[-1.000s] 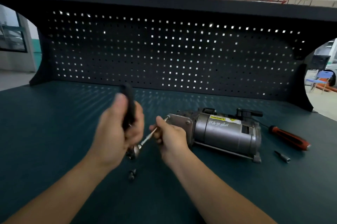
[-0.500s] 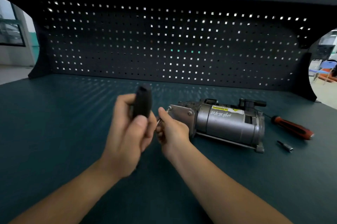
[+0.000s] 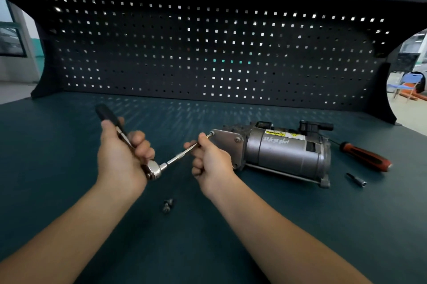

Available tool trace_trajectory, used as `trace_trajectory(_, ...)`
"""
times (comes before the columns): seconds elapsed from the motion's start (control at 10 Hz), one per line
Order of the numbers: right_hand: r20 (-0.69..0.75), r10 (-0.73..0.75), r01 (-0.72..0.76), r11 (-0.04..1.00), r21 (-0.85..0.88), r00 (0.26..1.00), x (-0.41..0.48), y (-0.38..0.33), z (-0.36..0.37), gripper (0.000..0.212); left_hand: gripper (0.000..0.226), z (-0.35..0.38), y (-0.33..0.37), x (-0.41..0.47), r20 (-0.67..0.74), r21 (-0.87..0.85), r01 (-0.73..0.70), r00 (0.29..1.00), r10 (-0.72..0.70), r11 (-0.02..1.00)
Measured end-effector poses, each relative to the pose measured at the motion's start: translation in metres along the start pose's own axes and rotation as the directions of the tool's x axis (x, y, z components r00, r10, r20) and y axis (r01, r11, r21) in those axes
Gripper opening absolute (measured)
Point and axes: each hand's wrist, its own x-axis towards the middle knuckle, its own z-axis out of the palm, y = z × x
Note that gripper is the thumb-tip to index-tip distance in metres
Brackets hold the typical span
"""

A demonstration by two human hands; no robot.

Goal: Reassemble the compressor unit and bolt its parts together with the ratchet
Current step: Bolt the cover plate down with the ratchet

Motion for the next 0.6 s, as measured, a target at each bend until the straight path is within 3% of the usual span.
trace_trajectory(0.1,-0.028,0.012,-0.013,0.999,-0.032,1.0,0.004,0.004,0.004,0.024,0.022,0.009,0.001,-0.016,0.373,0.345,-0.437,0.876,0.306,0.831)
trace_trajectory(0.2,-0.023,0.021,-0.022,0.999,-0.044,0.999,0.008,0.009,0.006,0.025,0.031,0.008,-0.011,-0.036,0.938,0.232,-0.951,0.274,0.211,0.204)
trace_trajectory(0.3,-0.039,-0.017,0.016,1.0,-0.018,0.999,0.009,0.012,0.007,0.018,0.039,0.005,-0.02,-0.045,0.997,0.081,-0.997,0.081,-0.02,-0.017)
trace_trajectory(0.4,0.023,-0.046,0.045,0.998,0.042,0.999,0.002,0.005,0.009,0.019,0.042,0.012,-0.011,-0.042,0.949,0.26,-0.947,0.287,0.131,0.188)
trace_trajectory(0.5,-0.009,-0.033,0.033,0.999,-0.035,0.999,0.001,0.005,0.007,0.023,0.039,0.002,-0.009,-0.031,0.769,0.3,-0.788,0.533,0.352,0.538)
trace_trajectory(0.6,-0.001,-0.049,0.049,0.998,-0.04,0.999,-0.006,0.002,0.009,0.028,0.032,0.003,-0.001,-0.021,0.612,0.31,-0.678,0.679,0.406,0.666)
